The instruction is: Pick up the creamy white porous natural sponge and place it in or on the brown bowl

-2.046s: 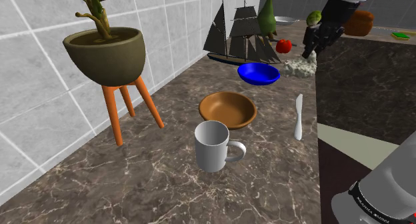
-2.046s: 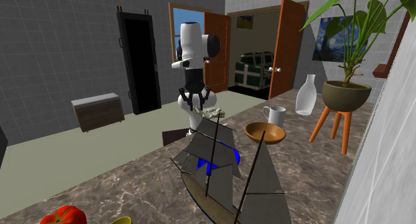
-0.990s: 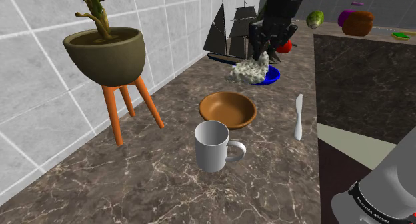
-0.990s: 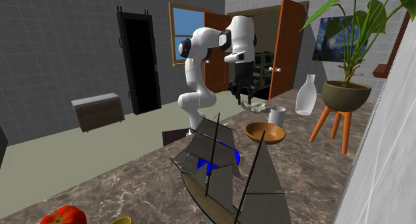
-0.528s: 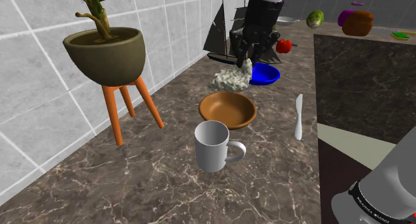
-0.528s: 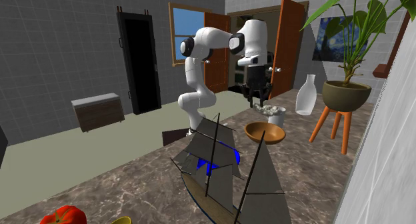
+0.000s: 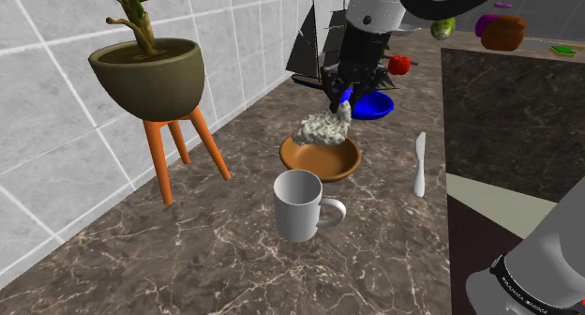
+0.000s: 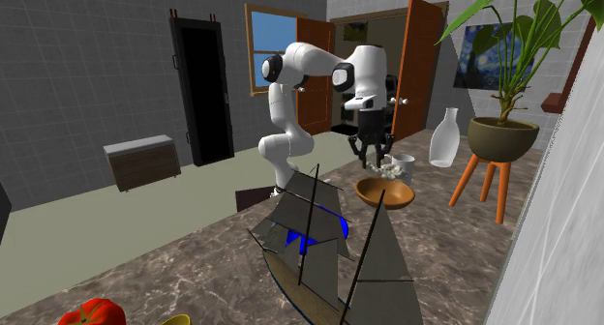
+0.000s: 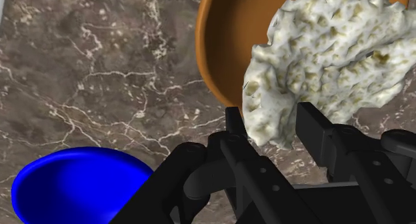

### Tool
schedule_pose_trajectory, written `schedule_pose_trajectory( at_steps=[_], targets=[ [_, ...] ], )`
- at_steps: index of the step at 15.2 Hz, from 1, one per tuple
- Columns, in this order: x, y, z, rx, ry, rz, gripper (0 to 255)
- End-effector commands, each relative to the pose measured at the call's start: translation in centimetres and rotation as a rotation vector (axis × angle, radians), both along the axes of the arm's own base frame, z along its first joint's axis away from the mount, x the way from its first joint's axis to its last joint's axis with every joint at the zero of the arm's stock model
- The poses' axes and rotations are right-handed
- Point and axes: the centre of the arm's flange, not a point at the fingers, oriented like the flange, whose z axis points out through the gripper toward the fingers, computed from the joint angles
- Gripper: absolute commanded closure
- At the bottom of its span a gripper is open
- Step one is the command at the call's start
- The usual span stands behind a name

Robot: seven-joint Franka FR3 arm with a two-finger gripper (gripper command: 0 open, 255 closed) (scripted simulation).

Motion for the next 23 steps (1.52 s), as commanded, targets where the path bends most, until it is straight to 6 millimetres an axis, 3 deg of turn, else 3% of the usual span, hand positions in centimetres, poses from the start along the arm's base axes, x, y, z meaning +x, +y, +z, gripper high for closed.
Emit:
schedule_pose_trajectory(
  at_steps=[1,7,15,16,21,23],
  targets=[
    [0.0,0.0,-1.2,0.000,-0.001,0.000,255],
    [0.0,0.0,-4.1,0.000,-0.001,0.000,255],
    [0.0,0.0,-4.1,0.000,-0.001,0.000,255],
    [0.0,0.0,-4.1,0.000,-0.001,0.000,0],
    [0.0,0.0,-4.1,0.000,-0.001,0.000,0],
    [-0.5,0.0,-1.6,0.000,-0.001,0.000,0]
  ],
)
